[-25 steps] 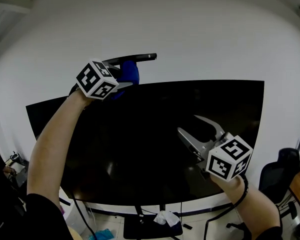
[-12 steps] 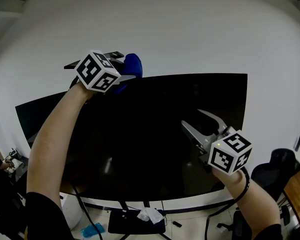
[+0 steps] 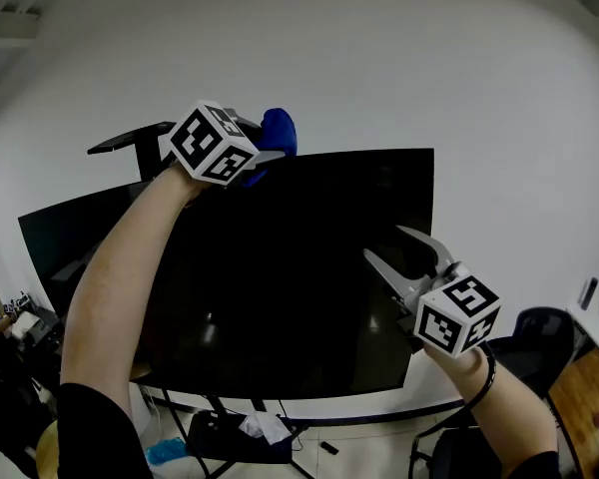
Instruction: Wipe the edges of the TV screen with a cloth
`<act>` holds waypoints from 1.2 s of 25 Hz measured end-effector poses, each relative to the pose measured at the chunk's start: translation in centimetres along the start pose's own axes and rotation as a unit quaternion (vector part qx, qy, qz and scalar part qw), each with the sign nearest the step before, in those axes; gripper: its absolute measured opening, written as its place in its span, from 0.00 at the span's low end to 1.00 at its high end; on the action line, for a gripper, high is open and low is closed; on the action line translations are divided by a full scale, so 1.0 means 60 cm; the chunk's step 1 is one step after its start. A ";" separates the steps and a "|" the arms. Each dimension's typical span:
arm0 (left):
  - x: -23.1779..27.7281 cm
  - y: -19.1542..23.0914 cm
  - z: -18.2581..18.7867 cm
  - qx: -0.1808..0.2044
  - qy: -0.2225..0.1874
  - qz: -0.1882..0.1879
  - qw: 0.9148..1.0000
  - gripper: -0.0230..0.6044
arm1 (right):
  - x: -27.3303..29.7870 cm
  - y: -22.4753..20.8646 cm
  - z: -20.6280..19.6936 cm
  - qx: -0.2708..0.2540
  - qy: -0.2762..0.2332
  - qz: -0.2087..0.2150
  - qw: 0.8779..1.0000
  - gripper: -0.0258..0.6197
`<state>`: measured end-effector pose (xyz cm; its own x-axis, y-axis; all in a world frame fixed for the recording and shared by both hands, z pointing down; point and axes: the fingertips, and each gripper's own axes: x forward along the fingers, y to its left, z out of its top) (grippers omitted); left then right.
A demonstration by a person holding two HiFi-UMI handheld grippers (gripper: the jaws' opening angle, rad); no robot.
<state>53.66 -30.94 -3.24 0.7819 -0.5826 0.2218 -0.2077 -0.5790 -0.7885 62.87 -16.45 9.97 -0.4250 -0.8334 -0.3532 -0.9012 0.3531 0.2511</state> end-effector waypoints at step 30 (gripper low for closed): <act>0.300 -0.185 0.369 0.025 -0.068 -0.046 0.996 0.25 | -0.209 -0.199 0.019 -0.031 0.003 -0.030 0.999 0.42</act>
<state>83.07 -22.35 -3.22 0.8691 -0.4445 0.2171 -0.1051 -0.5948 -0.7970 78.85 -9.72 10.37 -0.3687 -0.8556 -0.3633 -0.9183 0.2746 0.2852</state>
